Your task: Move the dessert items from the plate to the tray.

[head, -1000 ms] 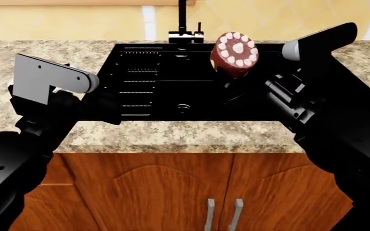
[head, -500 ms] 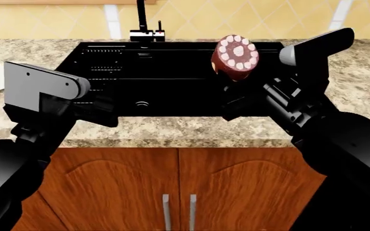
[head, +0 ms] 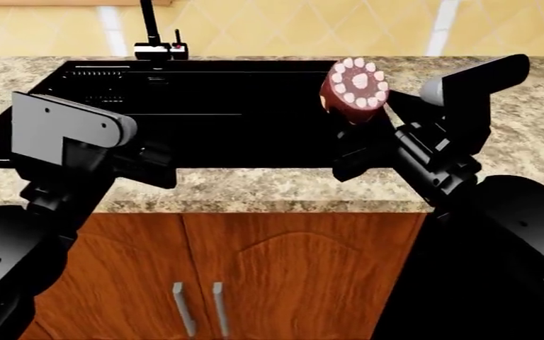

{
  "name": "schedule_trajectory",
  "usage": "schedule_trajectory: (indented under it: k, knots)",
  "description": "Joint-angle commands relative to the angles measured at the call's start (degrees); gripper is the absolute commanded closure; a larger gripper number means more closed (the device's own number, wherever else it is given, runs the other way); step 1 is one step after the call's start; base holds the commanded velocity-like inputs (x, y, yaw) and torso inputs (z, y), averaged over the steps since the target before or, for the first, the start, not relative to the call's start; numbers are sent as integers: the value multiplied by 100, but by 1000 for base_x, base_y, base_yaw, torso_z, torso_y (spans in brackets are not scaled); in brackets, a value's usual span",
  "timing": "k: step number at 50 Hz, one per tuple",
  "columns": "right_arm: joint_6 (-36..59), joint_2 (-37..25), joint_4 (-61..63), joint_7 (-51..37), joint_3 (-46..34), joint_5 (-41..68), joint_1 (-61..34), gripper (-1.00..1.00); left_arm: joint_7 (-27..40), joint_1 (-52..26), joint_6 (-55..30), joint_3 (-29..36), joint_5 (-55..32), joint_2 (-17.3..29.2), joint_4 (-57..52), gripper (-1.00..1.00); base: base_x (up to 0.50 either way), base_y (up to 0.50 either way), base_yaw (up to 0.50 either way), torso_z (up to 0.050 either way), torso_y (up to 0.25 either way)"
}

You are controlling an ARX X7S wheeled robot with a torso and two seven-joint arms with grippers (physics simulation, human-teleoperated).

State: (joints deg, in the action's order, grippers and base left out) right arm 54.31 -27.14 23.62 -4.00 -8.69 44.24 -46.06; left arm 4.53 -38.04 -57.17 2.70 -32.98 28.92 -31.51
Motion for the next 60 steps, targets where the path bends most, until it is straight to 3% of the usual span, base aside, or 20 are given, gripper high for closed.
schedule_trajectory:
  k: [1, 11, 26, 60]
  knots:
    - [-184, 29, -139, 133, -42, -216, 45, 100, -20, -16, 29, 94, 17, -3, 93, -100, -35, -500, 0, 0, 0]
    - [-402, 0, -206, 264, -35, -262, 67, 100, -8, -149, 30, 192, 24, -50, 132, -100, -4, -500, 0, 0, 0]
    - [-272, 15, -15, 99, -48, -190, 8, 100, 65, 101, -69, -213, -233, 58, -228, -100, 0, -500, 0, 0, 0]
    - [-489, -67, -138, 179, -54, -218, 226, 100, 85, -33, -87, -65, -263, 102, -211, -100, -1, -500, 0, 0, 0]
